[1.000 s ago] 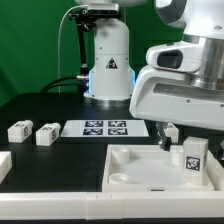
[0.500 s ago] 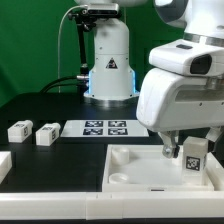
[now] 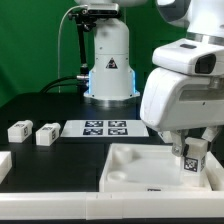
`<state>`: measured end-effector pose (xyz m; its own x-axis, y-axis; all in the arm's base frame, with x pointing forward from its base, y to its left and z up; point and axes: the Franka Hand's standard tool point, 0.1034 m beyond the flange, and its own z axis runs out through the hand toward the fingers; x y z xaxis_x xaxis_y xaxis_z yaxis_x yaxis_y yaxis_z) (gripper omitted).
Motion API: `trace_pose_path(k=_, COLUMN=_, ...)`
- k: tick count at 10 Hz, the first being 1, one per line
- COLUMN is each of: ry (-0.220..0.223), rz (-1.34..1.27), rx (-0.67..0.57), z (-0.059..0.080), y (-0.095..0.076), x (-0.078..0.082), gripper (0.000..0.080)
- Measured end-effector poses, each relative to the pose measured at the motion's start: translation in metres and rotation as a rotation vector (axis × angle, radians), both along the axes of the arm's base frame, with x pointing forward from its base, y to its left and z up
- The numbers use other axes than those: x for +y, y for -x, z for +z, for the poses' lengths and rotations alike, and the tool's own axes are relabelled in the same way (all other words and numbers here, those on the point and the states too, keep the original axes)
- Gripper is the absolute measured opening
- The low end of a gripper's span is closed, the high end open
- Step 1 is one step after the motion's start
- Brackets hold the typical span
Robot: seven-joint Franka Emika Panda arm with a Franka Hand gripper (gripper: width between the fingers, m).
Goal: Assemble one leg
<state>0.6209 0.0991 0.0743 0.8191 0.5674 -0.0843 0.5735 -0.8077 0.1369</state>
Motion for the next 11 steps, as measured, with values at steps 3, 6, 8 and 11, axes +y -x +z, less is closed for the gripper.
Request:
trace_pose_path(k=3, ry=0.002, rz=-0.023, rx=0.0, z=0.0, y=0.001, x=-0.002, gripper=0.0369)
trace_pose_path(k=6, ry=0.009, rz=-0.151, rx=-0.006, z=0.0, y=0.002, x=-0.009, gripper=0.0369)
trace_pose_path(k=8, ry=0.009, rz=-0.245, rx=-0.025, z=-0.001, y=0.002, x=-0.012, gripper=0.0369)
trace_pose_path(k=11, ry=0.005, rz=-0.241, rx=-0.031, z=-0.004, y=0.004, x=-0.01, gripper=0.059)
